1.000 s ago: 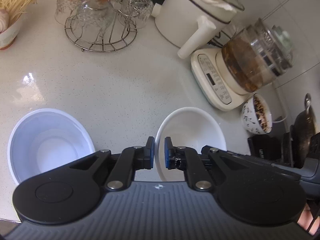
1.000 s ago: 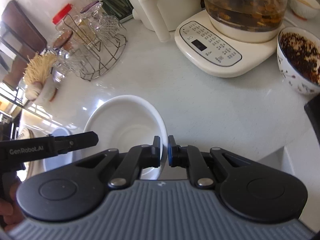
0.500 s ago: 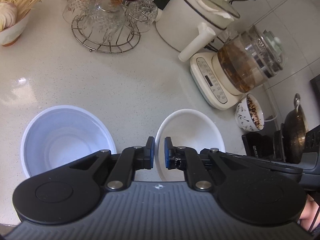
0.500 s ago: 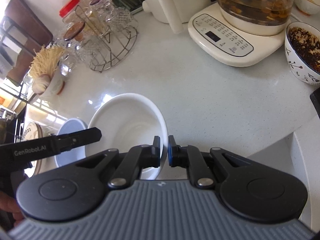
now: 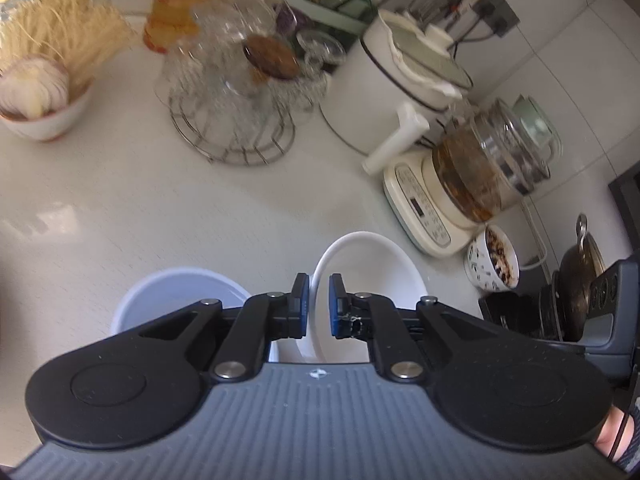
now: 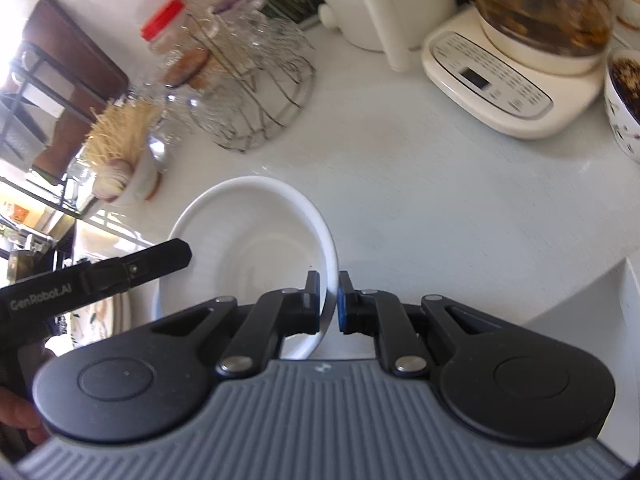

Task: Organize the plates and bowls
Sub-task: 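Lift the white ceramic bowl with the left tool toward the plate stack, then carry the ceramic bowl with the left tool over the floral plate stack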

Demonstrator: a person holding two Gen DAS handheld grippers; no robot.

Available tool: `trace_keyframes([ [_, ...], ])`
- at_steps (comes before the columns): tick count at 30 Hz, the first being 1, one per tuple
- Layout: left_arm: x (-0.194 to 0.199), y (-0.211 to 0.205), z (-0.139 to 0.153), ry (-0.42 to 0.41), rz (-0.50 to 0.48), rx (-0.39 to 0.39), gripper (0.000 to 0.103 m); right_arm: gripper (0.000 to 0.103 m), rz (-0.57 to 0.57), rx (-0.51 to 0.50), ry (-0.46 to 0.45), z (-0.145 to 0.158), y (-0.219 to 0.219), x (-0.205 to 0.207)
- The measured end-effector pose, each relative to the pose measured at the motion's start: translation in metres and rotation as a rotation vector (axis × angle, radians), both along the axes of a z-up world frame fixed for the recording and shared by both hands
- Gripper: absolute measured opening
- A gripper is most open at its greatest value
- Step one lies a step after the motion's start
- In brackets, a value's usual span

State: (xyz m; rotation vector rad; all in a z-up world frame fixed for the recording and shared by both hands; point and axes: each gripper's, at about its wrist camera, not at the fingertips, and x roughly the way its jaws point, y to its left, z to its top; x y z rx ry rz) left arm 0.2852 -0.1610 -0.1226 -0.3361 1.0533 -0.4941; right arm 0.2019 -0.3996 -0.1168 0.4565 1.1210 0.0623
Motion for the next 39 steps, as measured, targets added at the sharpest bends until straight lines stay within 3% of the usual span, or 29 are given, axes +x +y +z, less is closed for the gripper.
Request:
trace_keyframes([
  [8,-0.002,0.033,0.011,-0.021,0.065,0.038,0.012,0.012,0.091,-0.037,-0.045,0.01,0.034,0.013],
  [22,-0.018,0.084,-0.014,0.045,0.204,0.099,0.012,0.013,0.266,-0.069,0.001,-0.013,0.092,0.026],
  [30,-0.02,0.09,-0.027,0.09,0.23,0.141,0.012,0.013,0.312,-0.062,0.001,-0.021,0.103,0.032],
  [39,-0.022,0.096,-0.023,0.089,0.278,0.124,0.012,0.013,0.332,-0.063,-0.011,-0.016,0.1,0.041],
])
